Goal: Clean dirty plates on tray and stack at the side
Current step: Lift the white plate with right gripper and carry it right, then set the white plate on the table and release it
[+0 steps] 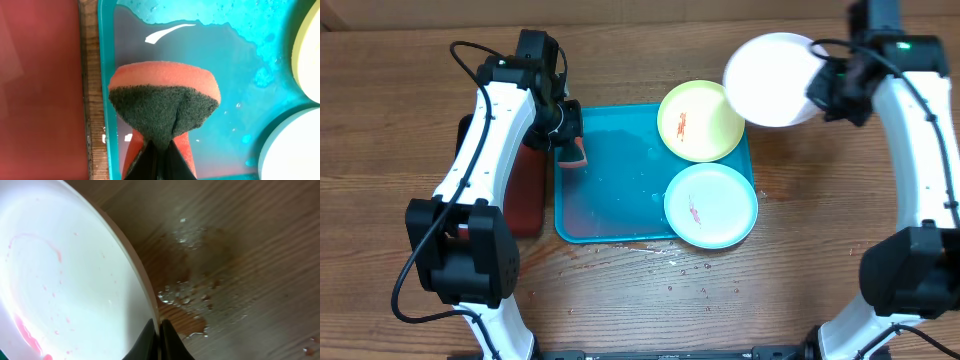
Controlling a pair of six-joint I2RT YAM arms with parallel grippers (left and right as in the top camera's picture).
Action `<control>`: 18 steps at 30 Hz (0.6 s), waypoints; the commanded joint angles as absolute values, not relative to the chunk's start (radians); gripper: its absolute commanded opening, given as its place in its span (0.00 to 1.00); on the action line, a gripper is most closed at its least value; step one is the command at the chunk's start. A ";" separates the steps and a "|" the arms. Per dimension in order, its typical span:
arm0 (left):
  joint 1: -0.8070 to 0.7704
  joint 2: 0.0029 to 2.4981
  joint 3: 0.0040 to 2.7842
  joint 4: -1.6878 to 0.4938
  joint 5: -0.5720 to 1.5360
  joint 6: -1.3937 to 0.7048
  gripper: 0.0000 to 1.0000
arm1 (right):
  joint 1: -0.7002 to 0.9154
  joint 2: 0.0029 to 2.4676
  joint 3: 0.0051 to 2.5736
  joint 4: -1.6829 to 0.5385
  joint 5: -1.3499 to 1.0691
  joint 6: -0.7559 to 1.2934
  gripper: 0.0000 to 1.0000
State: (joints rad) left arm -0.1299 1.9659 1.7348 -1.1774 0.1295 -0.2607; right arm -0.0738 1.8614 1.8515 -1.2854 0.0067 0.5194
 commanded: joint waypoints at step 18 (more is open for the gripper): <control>-0.180 1.958 1.729 -1.135 0.123 -0.278 0.04 | -0.292 1.837 1.244 -0.861 0.014 0.463 0.04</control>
State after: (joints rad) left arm -0.1711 1.9659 1.7340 -1.1389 0.1257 -0.2607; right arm -0.3099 1.8599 1.2984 -0.9157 0.0109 0.4892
